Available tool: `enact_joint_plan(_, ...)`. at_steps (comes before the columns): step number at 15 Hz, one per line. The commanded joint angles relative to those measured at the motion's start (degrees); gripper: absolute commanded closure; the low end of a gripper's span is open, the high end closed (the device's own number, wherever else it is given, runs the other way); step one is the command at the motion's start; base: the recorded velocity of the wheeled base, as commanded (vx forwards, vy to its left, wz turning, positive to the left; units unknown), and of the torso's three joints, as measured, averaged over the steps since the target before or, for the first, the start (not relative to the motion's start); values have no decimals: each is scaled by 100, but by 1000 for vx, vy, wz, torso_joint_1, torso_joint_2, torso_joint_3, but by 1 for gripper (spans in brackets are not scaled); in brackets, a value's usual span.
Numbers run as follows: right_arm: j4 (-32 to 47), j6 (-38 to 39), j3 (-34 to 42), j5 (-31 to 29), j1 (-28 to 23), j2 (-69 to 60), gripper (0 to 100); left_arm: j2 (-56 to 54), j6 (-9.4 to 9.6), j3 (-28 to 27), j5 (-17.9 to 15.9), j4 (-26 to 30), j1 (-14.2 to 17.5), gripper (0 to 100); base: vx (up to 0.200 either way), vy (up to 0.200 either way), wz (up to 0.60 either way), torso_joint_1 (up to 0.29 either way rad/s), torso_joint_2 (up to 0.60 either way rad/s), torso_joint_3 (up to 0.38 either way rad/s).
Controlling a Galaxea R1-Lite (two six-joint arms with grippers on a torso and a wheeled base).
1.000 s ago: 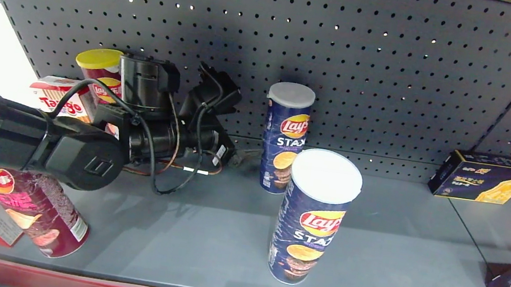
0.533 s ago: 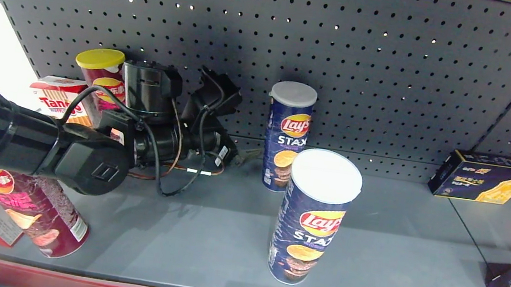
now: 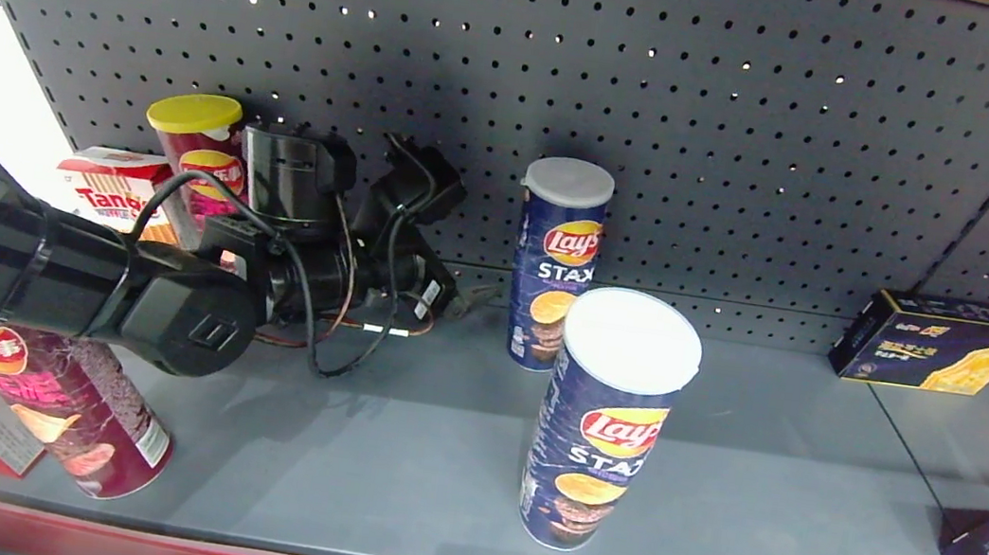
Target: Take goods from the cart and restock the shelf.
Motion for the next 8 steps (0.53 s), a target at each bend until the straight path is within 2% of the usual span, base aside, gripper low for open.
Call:
enact_joint_plan(1,0,-2,0,-1,2,7,0,160,-10,-139,-3,-3,-15,0,0,0,0,0,0,0)
enact_joint_plan(8,0,-2,0,-1,2,7,0,257,-10,-200,-3,6,-76,0,0,0,0,0,0,0)
